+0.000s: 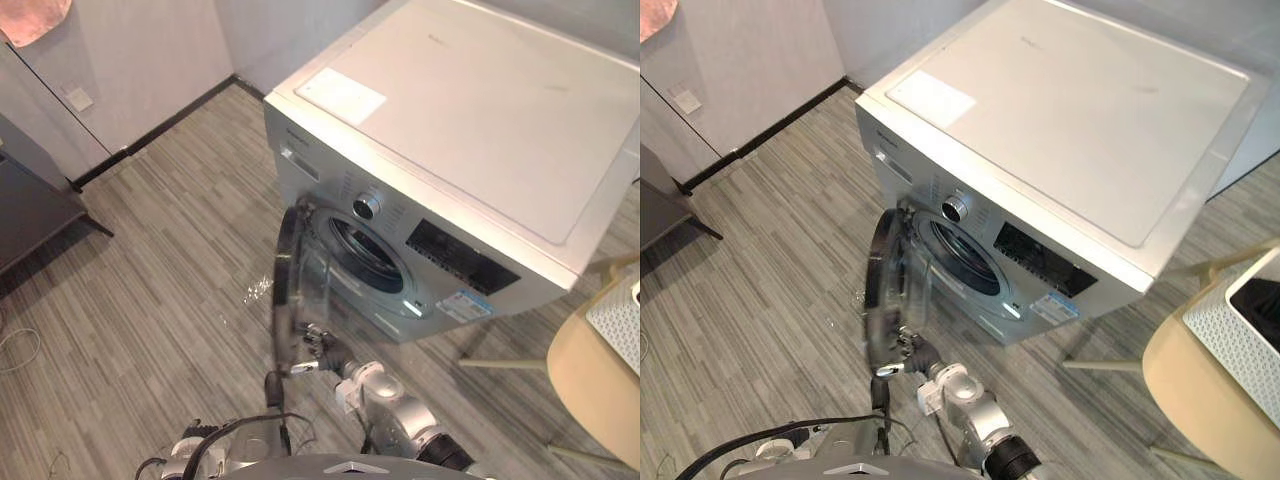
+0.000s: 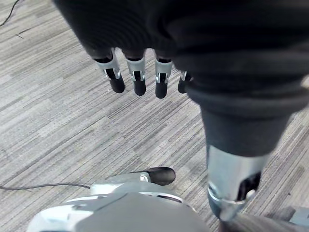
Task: Pick up the laundry basket with both hands and put the clothes into the washing machine.
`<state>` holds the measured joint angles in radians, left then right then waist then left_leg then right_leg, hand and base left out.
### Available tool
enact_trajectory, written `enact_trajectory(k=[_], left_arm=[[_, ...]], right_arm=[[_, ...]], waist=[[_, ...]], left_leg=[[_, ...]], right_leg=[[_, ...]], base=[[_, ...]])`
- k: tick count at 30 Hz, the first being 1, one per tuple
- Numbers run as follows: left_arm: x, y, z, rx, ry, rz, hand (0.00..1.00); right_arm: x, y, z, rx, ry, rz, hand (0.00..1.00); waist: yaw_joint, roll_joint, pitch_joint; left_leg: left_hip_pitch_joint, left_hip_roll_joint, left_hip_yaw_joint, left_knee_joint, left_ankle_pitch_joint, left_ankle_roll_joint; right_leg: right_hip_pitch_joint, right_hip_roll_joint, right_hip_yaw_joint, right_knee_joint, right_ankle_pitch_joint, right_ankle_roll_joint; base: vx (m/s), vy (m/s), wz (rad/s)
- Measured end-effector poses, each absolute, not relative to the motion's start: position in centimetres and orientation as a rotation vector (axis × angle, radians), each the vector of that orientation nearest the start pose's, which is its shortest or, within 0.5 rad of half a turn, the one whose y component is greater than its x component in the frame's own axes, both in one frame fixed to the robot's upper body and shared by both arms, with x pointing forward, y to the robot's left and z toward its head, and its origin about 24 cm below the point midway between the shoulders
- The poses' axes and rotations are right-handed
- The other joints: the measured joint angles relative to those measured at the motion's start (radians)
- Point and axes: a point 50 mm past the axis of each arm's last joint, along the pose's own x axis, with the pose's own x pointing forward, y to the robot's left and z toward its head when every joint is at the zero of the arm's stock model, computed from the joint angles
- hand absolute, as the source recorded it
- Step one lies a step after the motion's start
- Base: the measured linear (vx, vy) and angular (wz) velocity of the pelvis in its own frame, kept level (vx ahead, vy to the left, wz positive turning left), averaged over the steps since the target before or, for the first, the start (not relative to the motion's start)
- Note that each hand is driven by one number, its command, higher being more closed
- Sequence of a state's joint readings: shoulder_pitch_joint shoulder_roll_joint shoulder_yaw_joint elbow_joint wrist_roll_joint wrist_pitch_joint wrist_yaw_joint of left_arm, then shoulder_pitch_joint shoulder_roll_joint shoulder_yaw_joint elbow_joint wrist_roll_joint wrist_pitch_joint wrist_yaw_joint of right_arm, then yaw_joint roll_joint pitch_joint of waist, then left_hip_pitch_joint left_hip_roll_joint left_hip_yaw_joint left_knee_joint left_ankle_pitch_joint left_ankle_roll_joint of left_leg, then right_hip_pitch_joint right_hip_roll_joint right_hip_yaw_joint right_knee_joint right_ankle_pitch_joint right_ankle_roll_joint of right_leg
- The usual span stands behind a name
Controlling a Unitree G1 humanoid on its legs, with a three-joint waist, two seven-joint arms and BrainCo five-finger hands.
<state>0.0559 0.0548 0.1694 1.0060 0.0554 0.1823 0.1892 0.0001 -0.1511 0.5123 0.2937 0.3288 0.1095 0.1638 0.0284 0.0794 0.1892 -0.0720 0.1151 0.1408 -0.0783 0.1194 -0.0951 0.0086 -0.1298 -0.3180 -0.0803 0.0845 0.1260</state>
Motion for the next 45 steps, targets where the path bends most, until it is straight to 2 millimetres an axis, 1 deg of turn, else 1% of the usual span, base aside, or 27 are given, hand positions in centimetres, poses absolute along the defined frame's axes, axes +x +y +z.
enact_trajectory(k=[1,4,7,9,11,12,14,15,17,19,20,21,22,23,24,26,27,29,31,32,35,37,38,40,42,44,45], left_arm=[[9.4,20.3,-16.1,0.115,1.242,0.340,0.00],[9.1,20.8,-16.1,0.142,1.255,0.340,0.00],[9.0,21.2,-16.1,0.158,1.259,0.341,0.00],[9.0,21.2,-16.1,0.165,1.261,0.337,0.00],[8.8,21.2,-16.2,0.168,1.266,0.329,0.00],[8.8,21.2,-16.2,0.165,1.267,0.327,0.00],[8.8,21.2,-16.2,0.166,1.271,0.321,0.00],[8.8,21.3,-16.2,0.169,1.270,0.321,0.00],[9.3,21.6,-16.0,0.181,1.266,0.320,0.00],[10.2,21.9,-15.8,0.190,1.258,0.322,0.00],[11.6,22.2,-15.4,0.189,1.224,0.327,0.00],[13.7,22.4,-14.7,0.177,1.173,0.341,0.00],[14.8,22.6,-14.3,0.168,1.144,0.351,0.00],[17.1,23.1,-13.2,0.151,1.080,0.380,0.00],[19.4,23.9,-11.8,0.114,1.002,0.439,0.00],[22.1,25.1,-9.8,0.046,0.885,0.524,0.00],[23.8,26.1,-8.2,-0.029,0.797,0.593,0.00],[26.5,27.2,-5.5,-0.181,0.648,0.683,0.00],[28.6,27.6,-3.3,-0.252,0.542,0.697,0.00],[29.6,27.6,-2.2,-0.320,0.488,0.711,0.00],[30.8,27.5,-0.8,-0.441,0.428,0.729,0.00],[31.3,28.0,0.0,-0.509,0.393,0.753,0.00],[31.4,28.2,0.2,-0.519,0.386,0.757,0.00],[31.9,28.7,1.2,-0.537,0.358,0.768,0.00],[32.6,29.8,2.6,-0.579,0.325,0.798,0.00],[32.7,30.2,3.0,-0.600,0.324,0.821,0.00],[32.7,30.8,3.3,-0.615,0.318,0.844,0.00]], right_arm=[[20.2,-6.5,-4.6,0.121,0.495,0.598,0.00],[20.2,-7.2,-4.1,0.123,0.461,0.584,0.00],[20.0,-8.0,-4.3,0.124,0.460,0.546,0.00],[19.6,-8.6,-4.7,0.130,0.473,0.513,0.00],[18.7,-10.2,-5.6,0.144,0.509,0.438,0.00],[18.3,-10.6,-5.9,0.141,0.525,0.417,0.00],[16.8,-12.7,-7.0,0.129,0.578,0.326,0.00],[16.4,-13.3,-7.3,0.133,0.595,0.297,0.00],[14.7,-15.4,-8.2,0.110,0.651,0.207,0.00],[14.1,-16.4,-8.5,0.088,0.670,0.163,0.00],[13.9,-17.1,-8.5,0.087,0.679,0.123,0.00],[13.7,-17.6,-8.6,0.095,0.679,0.083,0.00],[13.7,-17.8,-8.6,0.094,0.679,0.067,0.00],[13.8,-18.0,-8.5,0.101,0.673,0.043,0.00],[14.0,-18.0,-8.5,0.114,0.666,0.028,0.00],[13.9,-17.7,-8.5,0.125,0.666,0.020,0.00],[13.9,-17.6,-8.6,0.140,0.667,0.002,0.00],[13.6,-17.4,-8.7,0.161,0.671,-0.014,0.00],[13.5,-17.4,-8.6,0.169,0.664,-0.016,0.00],[13.6,-17.4,-8.4,0.173,0.651,-0.017,0.00],[13.8,-17.3,-8.2,0.182,0.635,-0.016,0.00],[14.2,-17.2,-7.7,0.183,0.608,-0.009,0.00],[14.3,-17.2,-7.6,0.183,0.601,-0.008,0.00],[14.6,-17.1,-7.1,0.182,0.579,0.001,0.00],[15.1,-16.8,-6.4,0.187,0.538,0.009,0.00],[15.4,-16.5,-6.0,0.195,0.511,0.012,0.00],[15.5,-16.3,-5.9,0.198,0.507,0.017,0.00]], waist=[[0.000,-0.004,-0.002],[-0.001,-0.032,-0.024],[-0.001,-0.053,-0.037],[-0.001,-0.056,-0.041],[-0.001,-0.061,-0.046],[-0.001,-0.062,-0.047],[-0.004,-0.066,-0.050],[-0.005,-0.068,-0.051],[-0.017,-0.080,-0.057],[-0.026,-0.092,-0.060],[-0.032,-0.105,-0.057],[-0.036,-0.120,-0.052],[-0.040,-0.127,-0.051],[-0.044,-0.142,-0.049],[-0.056,-0.153,-0.042],[-0.071,-0.164,-0.040],[-0.083,-0.167,-0.032],[-0.095,-0.167,-0.027],[-0.098,-0.170,-0.021],[-0.103,-0.172,-0.004],[-0.109,-0.187,0.009],[-0.121,-0.207,0.024],[-0.123,-0.211,0.025],[-0.122,-0.227,0.045],[-0.119,-0.243,0.056],[-0.119,-0.251,0.068],[-0.119,-0.258,0.072]], left_leg=[[0.006,-0.001,0.000,0.000,-0.002,-0.001],[0.028,-0.004,0.002,0.000,-0.012,-0.002],[0.037,-0.001,0.010,-0.001,-0.014,-0.001],[0.040,-0.001,0.014,-0.001,-0.014,-0.001],[0.041,-0.001,0.023,-0.006,-0.020,-0.003],[0.041,-0.001,0.025,-0.006,-0.022,-0.005],[0.040,-0.001,0.035,-0.007,-0.023,-0.004],[0.040,-0.001,0.040,-0.007,-0.027,0.000],[0.028,0.002,0.056,-0.007,-0.029,0.002],[0.003,0.008,0.073,-0.007,-0.029,0.001],[-0.018,0.016,0.093,-0.006,-0.027,-0.001],[-0.035,0.021,0.116,-0.006,-0.025,-0.003],[-0.042,0.023,0.130,-0.003,-0.021,-0.006],[-0.050,0.029,0.163,-0.001,-0.016,-0.009],[-0.048,0.033,0.196,0.000,-0.012,-0.002],[-0.046,0.037,0.226,0.000,-0.012,-0.003],[-0.040,0.039,0.250,0.000,-0.015,-0.006],[-0.029,0.043,0.279,0.000,-0.023,-0.012],[-0.030,0.046,0.299,0.000,-0.028,-0.014],[-0.031,0.047,0.304,0.000,-0.029,-0.014],[-0.056,0.047,0.323,0.000,-0.030,-0.014],[-0.077,0.046,0.325,0.000,-0.029,-0.014],[-0.085,0.047,0.325,0.000,-0.029,-0.014],[-0.093,0.049,0.322,0.010,-0.031,-0.012],[-0.136,0.054,0.317,0.040,-0.041,-0.008],[-0.163,0.056,0.313,0.055,-0.044,-0.005],[-0.180,0.059,0.311,0.069,-0.050,-0.005]], right_leg=[[0.006,0.000,0.000,0.000,-0.001,0.001],[0.030,-0.002,0.000,0.000,-0.011,0.007],[0.035,-0.003,0.004,0.000,-0.014,0.004],[0.038,-0.003,0.005,0.000,-0.015,0.004],[0.034,-0.002,0.009,0.000,-0.019,0.000],[0.032,-0.002,0.011,0.000,-0.018,0.000],[0.025,-0.001,0.029,-0.001,-0.024,-0.002],[0.021,-0.001,0.032,-0.002,-0.024,-0.002],[-0.008,0.002,0.050,-0.006,-0.023,-0.004],[-0.042,0.008,0.065,-0.006,-0.019,-0.009],[-0.076,0.015,0.087,-0.006,-0.013,-0.015],[-0.103,0.019,0.107,-0.002,0.004,-0.019],[-0.118,0.022,0.121,0.000,0.011,-0.020],[-0.147,0.028,0.151,0.000,0.032,-0.025],[-0.165,0.032,0.178,0.000,0.044,-0.026],[-0.187,0.034,0.212,0.000,0.056,-0.028],[-0.195,0.038,0.234,0.000,0.061,-0.027],[-0.207,0.047,0.266,0.000,0.066,-0.027],[-0.221,0.050,0.286,0.000,0.068,-0.029],[-0.225,0.052,0.293,0.000,0.068,-0.029],[-0.262,0.053,0.311,0.000,0.076,-0.030],[-0.286,0.054,0.315,0.000,0.082,-0.028],[-0.292,0.055,0.315,0.000,0.084,-0.028],[-0.295,0.055,0.312,0.000,0.088,-0.027],[-0.325,0.054,0.310,0.000,0.100,-0.025],[-0.345,0.052,0.310,0.000,0.116,-0.020],[-0.355,0.052,0.311,0.000,0.123,-0.018]], base=[[0.11,-0.015,0.02],[0.04,-0.003,0.02],[-0.02,-0.001,-0.05],[-0.04,0.001,0.00],[-0.07,0.003,-0.06],[-0.07,0.003,-0.12],[-0.05,0.001,-0.15],[-0.05,0.000,-0.18],[-0.04,0.001,-0.26],[-0.02,-0.006,-0.31],[0.00,-0.011,-0.49],[0.00,-0.011,-0.54],[0.03,-0.008,-0.70],[0.04,-0.005,-0.79],[0.04,-0.002,-0.82],[0.04,0.001,-0.66],[0.04,0.000,-0.63],[0.03,-0.008,-0.52],[0.03,-0.013,-0.34],[0.02,-0.013,-0.22],[0.02,-0.010,-0.20],[0.03,-0.003,-0.09],[0.04,-0.002,-0.02],[0.03,-0.002,0.04],[0.00,0.000,0.00],[0.00,0.000,0.00],[0.00,0.000,0.00]])
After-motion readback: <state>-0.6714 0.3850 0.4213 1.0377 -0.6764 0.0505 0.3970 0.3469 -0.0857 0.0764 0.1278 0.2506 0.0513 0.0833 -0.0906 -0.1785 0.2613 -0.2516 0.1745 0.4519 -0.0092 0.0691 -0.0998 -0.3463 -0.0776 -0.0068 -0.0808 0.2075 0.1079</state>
